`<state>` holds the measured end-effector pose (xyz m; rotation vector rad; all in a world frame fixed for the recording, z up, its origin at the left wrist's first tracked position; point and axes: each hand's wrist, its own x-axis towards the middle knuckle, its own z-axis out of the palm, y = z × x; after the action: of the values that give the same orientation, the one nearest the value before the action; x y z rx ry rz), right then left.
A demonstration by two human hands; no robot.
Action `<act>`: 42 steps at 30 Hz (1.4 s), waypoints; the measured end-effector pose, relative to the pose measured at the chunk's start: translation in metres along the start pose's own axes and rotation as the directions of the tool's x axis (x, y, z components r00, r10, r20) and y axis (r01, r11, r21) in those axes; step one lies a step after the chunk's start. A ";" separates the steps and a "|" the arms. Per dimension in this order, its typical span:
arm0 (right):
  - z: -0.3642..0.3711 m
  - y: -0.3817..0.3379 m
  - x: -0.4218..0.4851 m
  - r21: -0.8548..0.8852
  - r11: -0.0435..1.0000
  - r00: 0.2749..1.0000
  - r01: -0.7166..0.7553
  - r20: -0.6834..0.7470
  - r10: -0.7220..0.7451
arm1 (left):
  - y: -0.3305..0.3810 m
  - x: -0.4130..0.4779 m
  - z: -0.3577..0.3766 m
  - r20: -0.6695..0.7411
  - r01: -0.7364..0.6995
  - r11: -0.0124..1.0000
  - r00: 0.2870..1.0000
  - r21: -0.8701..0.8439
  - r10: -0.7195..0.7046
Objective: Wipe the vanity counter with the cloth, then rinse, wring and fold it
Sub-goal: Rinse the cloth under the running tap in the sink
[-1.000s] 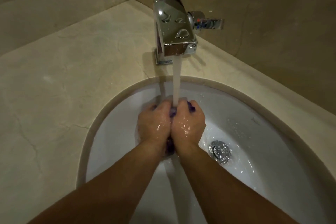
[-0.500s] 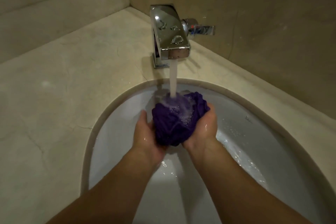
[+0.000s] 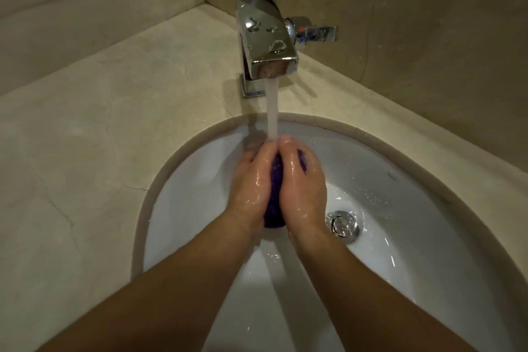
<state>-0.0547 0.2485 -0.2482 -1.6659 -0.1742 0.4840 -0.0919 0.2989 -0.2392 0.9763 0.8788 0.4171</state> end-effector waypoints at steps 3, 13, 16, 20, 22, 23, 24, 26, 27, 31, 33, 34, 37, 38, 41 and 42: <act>0.004 0.002 -0.004 -0.093 0.995 0.997 0.028 -0.075 -0.035 | -0.001 0.000 0.000 -0.060 -0.067 0.996 0.996 0.054 0.070; 0.011 0.001 0.007 -0.152 0.987 0.984 -0.057 -0.174 0.030 | -0.001 0.008 -0.005 -0.209 -0.014 0.994 0.977 0.105 0.036; 0.010 -0.004 0.015 -0.061 0.989 0.973 -0.133 -0.197 0.119 | 0.003 0.011 -0.006 -0.141 -0.021 0.991 0.989 0.135 0.041; 0.003 -0.005 0.027 0.313 0.893 0.914 -0.323 -0.142 0.380 | 0.004 0.013 -0.021 -0.021 0.198 0.976 0.979 -0.095 -0.201; 0.005 -0.005 0.028 0.447 0.802 0.897 -0.396 0.004 0.441 | 0.004 0.007 -0.020 0.078 0.362 0.917 0.932 -0.166 -0.353; 0.007 -0.005 0.026 0.447 0.793 0.895 -0.414 0.042 0.443 | 0.003 0.004 -0.018 0.144 0.436 0.869 0.899 -0.235 -0.413; 0.008 -0.002 0.026 0.372 0.840 0.911 -0.394 0.035 0.412 | 0.004 0.002 -0.016 0.188 0.473 0.824 0.881 -0.311 -0.434; 0.008 -0.003 0.024 0.129 0.958 0.966 -0.254 -0.019 0.259 | 0.004 0.004 -0.017 0.200 0.448 0.794 0.894 -0.412 -0.401; 0.006 -0.005 0.024 0.021 0.985 0.984 -0.169 -0.054 0.170 | 0.007 0.005 -0.019 0.193 0.420 0.801 0.907 -0.427 -0.373; 0.001 -0.012 0.017 0.060 0.997 0.996 -0.040 0.077 0.035 | 0.015 0.006 -0.020 0.119 0.263 0.931 0.964 -0.255 -0.240; 0.003 -0.011 0.011 -0.049 0.998 0.995 0.025 0.100 -0.020 | 0.012 0.009 -0.018 0.058 0.130 0.988 0.990 -0.079 -0.125; 0.005 -0.008 0.010 -0.077 0.996 0.998 0.042 0.050 -0.038 | 0.011 0.009 -0.015 0.039 0.077 0.997 0.996 -0.014 -0.076; 0.009 -0.003 0.008 -0.137 0.991 0.995 -0.003 -0.097 -0.011 | 0.007 0.004 -0.010 0.012 0.033 0.999 0.999 0.003 -0.033; 0.010 0.000 0.007 -0.149 0.988 0.993 -0.033 -0.115 0.015 | 0.004 0.004 -0.008 -0.018 0.030 0.999 0.999 -0.010 -0.030; 0.012 0.005 0.005 -0.118 0.988 0.983 -0.103 -0.162 0.083 | -0.003 0.004 -0.005 -0.128 0.001 1.000 0.992 0.030 0.003; 0.012 0.005 0.006 -0.092 0.991 0.981 -0.102 -0.173 0.085 | -0.004 0.005 -0.004 -0.160 -0.019 0.998 0.987 0.063 0.029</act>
<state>-0.0552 0.2606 -0.2550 -1.8111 0.0049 0.4071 -0.0924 0.3022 -0.2459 1.0202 1.0314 0.4973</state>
